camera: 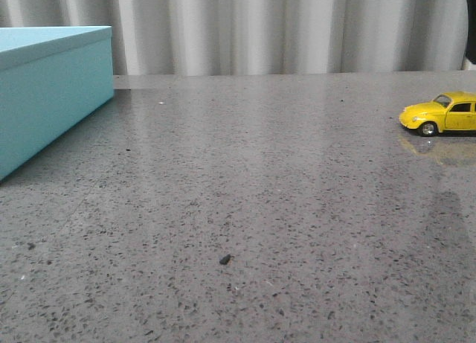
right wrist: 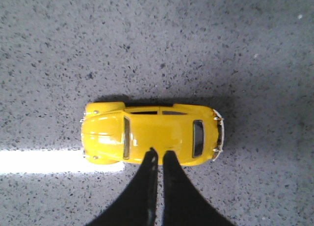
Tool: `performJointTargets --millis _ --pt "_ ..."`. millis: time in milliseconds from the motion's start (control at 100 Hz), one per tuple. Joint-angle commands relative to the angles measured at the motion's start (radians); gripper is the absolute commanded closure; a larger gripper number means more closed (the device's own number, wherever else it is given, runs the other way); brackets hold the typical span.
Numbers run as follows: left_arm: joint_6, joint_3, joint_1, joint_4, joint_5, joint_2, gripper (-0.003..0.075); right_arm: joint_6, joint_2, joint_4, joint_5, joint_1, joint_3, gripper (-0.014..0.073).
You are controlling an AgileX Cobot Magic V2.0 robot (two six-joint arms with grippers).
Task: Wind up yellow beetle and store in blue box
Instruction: 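Lower the right gripper onto the roof of the yellow beetle car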
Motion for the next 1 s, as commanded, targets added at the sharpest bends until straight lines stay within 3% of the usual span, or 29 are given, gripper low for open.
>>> performJointTargets --millis 0,480,990 --pt "-0.009 -0.035 -0.002 -0.005 -0.069 0.020 0.0741 -0.004 -0.016 0.000 -0.015 0.000 -0.049 0.0655" --pt "-0.009 -0.035 -0.002 -0.005 -0.068 0.020 0.0741 -0.004 0.079 0.007 0.079 0.000 -0.138 0.0655" --pt "-0.009 -0.035 -0.002 -0.005 -0.068 0.020 0.0741 -0.004 0.120 0.020 0.087 0.000 -0.138 0.0655"
